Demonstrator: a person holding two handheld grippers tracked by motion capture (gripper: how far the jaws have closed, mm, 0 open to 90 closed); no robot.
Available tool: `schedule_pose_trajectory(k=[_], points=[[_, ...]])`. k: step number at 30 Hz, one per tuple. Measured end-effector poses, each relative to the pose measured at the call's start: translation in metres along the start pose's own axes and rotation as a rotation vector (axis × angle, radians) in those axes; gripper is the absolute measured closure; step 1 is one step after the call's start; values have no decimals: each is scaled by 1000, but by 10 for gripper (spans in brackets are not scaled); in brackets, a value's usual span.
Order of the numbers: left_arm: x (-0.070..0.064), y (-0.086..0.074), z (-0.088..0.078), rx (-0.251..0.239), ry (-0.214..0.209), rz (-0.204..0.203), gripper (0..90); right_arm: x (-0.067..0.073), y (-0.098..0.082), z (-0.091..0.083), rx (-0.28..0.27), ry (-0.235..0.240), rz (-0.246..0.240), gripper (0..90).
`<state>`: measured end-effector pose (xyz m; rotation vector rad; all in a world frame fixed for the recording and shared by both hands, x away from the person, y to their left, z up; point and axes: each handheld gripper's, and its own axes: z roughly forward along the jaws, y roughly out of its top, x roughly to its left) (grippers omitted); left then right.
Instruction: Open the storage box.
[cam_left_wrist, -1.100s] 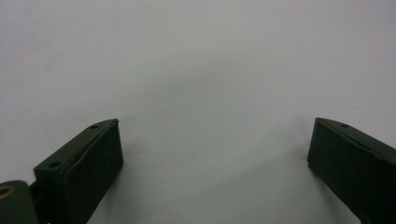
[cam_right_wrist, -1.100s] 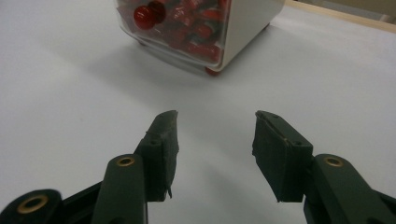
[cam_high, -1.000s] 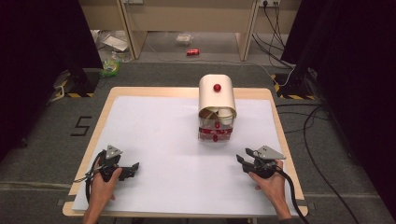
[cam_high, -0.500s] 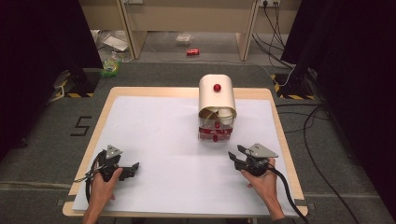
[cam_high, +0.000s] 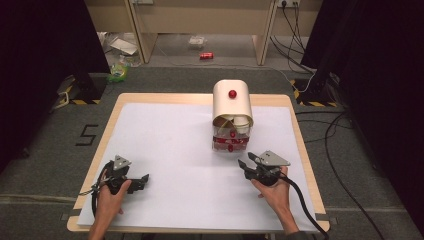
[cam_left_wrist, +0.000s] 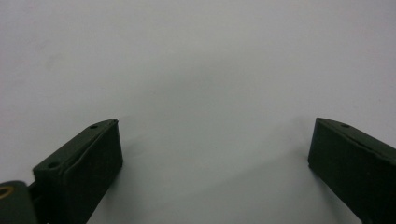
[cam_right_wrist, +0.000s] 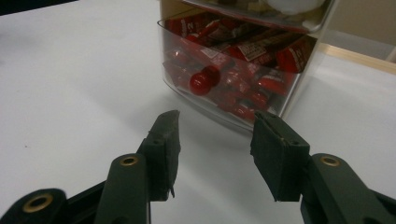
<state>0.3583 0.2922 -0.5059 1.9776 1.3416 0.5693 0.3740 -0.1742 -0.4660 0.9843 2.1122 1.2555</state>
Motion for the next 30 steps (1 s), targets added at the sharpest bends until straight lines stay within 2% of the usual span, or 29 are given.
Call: schedule_pose_trajectory(k=[6,15,18,20,24,30], points=[[0,0,0,0,1,0,24,1,3,5,-5,3,-3,528],[0,0,0,0,1,0,24,4,14,18,-27,12,-42,533],[0,0,0,0,1,0,24,5,15,24,-22,17,-64,541],[0,0,0,0,1,0,24,6,15,25,-16,19,-57,541],[0,0,0,0,1,1,24,7,17,30,-17,26,-74,548],[0,0,0,0,1,1,24,11,18,37,-6,27,-118,562]])
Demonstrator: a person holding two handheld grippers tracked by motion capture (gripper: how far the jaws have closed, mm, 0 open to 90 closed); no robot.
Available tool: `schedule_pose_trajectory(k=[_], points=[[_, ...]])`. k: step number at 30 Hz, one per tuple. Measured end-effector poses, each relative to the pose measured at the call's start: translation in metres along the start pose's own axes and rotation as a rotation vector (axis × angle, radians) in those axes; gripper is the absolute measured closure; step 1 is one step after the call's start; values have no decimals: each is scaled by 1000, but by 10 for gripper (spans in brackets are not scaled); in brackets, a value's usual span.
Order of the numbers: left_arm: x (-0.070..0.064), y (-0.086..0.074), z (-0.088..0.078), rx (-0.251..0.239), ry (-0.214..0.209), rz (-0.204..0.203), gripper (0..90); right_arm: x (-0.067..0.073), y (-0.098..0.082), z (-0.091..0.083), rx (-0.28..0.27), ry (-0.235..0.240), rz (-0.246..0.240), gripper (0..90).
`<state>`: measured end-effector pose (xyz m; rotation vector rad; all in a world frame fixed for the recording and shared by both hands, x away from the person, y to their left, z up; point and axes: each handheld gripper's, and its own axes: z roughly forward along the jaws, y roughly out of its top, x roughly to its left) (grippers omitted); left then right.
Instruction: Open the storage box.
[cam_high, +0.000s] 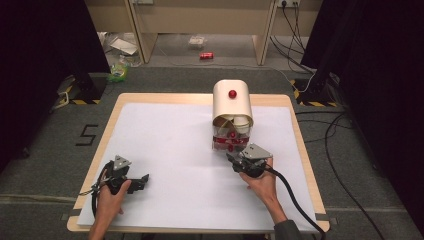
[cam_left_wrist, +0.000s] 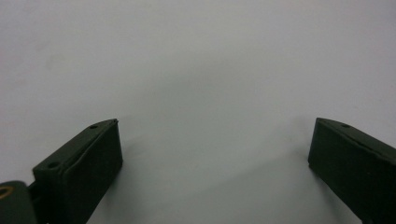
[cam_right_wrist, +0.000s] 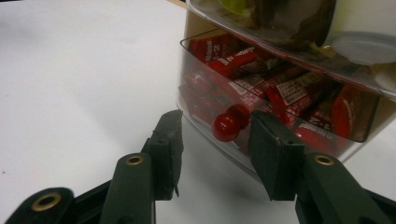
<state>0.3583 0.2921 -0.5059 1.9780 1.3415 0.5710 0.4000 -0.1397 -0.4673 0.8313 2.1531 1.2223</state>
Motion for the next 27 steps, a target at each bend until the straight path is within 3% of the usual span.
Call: schedule_pose_trajectory(k=[16,27], points=[[0,0,0,0,1,0,24,-4,-1,9,13,15,-26,619],[0,0,0,-1,1,1,24,-5,0,11,23,10,-81,670]])
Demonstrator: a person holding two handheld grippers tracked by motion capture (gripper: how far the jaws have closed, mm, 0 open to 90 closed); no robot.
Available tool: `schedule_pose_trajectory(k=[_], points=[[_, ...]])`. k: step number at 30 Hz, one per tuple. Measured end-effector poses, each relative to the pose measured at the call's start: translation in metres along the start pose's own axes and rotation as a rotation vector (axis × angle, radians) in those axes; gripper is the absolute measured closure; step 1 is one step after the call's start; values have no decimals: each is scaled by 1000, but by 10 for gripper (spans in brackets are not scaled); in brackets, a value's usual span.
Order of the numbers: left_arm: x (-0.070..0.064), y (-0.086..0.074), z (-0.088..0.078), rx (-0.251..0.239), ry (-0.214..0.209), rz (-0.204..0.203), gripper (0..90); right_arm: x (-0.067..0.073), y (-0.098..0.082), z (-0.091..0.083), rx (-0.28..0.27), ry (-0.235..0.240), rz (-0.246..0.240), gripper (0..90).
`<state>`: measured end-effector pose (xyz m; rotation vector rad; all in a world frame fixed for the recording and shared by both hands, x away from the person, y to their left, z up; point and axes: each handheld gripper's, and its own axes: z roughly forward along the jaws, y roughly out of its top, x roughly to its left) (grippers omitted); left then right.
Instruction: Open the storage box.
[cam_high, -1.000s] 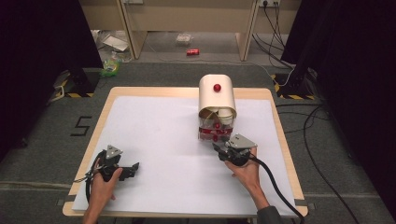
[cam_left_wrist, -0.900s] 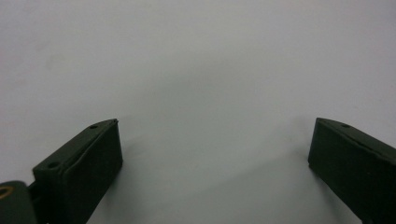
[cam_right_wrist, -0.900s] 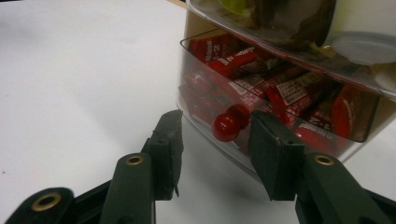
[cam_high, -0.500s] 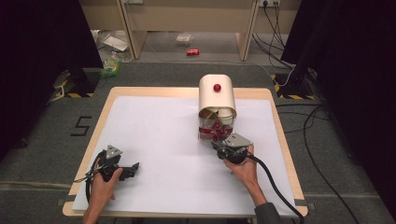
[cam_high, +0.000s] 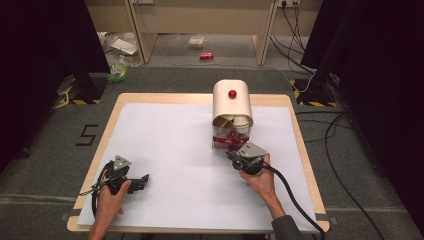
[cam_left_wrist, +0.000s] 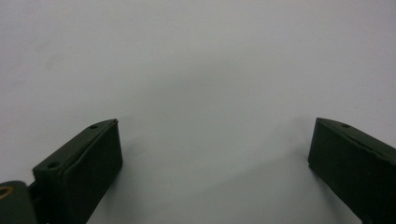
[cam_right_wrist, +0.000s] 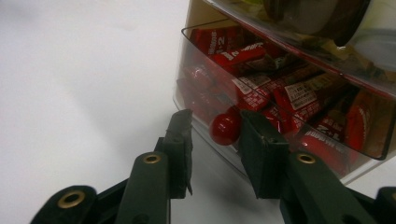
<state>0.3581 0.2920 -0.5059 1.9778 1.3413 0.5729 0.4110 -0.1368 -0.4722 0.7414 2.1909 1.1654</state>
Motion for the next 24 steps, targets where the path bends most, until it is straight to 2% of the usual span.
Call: schedule_pose_trajectory(k=[6,11,24], points=[[0,0,0,-1,1,1,24,-1,-1,1,7,-6,-20,722],[0,0,0,-1,1,1,24,-2,-1,1,3,9,-18,729],[0,0,0,-1,1,1,24,-5,-2,-1,-6,20,-63,770]])
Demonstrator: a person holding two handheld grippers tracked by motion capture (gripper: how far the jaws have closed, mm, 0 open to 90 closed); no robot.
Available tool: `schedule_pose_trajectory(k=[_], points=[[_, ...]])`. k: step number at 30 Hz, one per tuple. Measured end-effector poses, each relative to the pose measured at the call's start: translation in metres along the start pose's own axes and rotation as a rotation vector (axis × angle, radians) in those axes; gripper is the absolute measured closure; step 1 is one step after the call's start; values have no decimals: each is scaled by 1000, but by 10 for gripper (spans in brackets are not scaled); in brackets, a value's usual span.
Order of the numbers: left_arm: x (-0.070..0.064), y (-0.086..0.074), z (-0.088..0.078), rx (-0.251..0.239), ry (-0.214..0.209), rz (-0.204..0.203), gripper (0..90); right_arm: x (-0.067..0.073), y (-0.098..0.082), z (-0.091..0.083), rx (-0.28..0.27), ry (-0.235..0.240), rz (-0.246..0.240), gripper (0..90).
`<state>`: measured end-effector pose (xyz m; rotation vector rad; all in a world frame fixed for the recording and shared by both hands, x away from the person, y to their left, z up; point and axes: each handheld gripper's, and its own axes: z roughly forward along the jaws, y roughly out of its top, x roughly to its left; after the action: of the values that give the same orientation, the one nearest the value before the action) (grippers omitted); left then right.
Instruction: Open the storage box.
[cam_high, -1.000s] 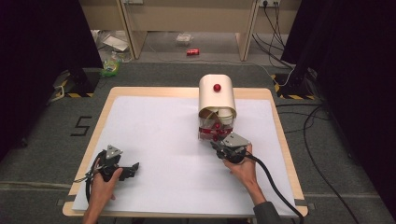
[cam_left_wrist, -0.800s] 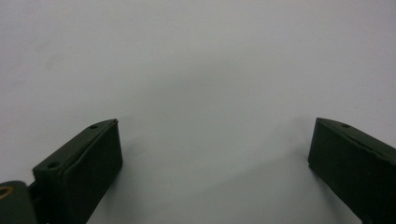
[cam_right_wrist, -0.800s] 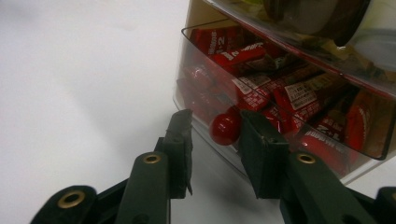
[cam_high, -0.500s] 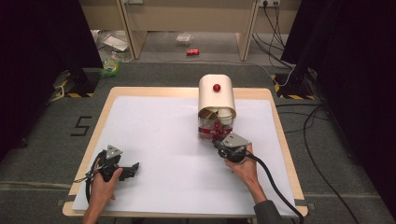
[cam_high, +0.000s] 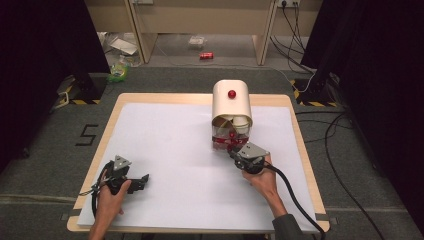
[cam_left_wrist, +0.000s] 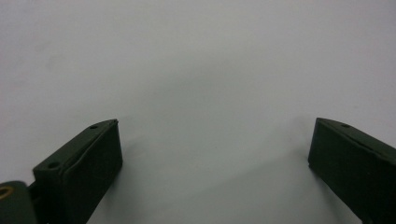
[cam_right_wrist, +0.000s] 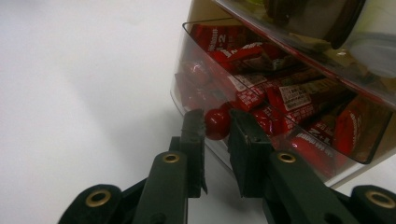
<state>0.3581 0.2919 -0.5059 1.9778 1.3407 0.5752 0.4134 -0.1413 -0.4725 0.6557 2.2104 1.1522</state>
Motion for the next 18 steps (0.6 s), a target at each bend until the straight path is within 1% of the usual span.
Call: schedule_pose_trajectory(k=[1,5,6,8,9,11,13,14,15,18], points=[[0,0,0,0,0,-1,24,-1,0,-1,3,8,13,774],[0,0,0,0,0,0,24,-1,0,-2,-5,22,21,776],[0,0,0,0,0,0,24,-1,0,-2,-13,28,33,779],[0,0,0,0,0,0,24,-1,1,-3,-18,37,27,792],[0,0,0,0,0,0,24,-1,2,-3,-17,37,29,781],[0,0,0,0,0,0,24,-1,2,-3,-9,21,36,750],[0,0,0,0,0,0,24,0,2,-2,2,16,23,729],[0,0,0,0,0,0,24,2,3,-3,0,13,8,725],[0,0,0,0,-1,-1,24,2,3,-3,0,13,8,725],[0,0,0,0,0,0,24,3,7,-6,-16,6,-4,709]])
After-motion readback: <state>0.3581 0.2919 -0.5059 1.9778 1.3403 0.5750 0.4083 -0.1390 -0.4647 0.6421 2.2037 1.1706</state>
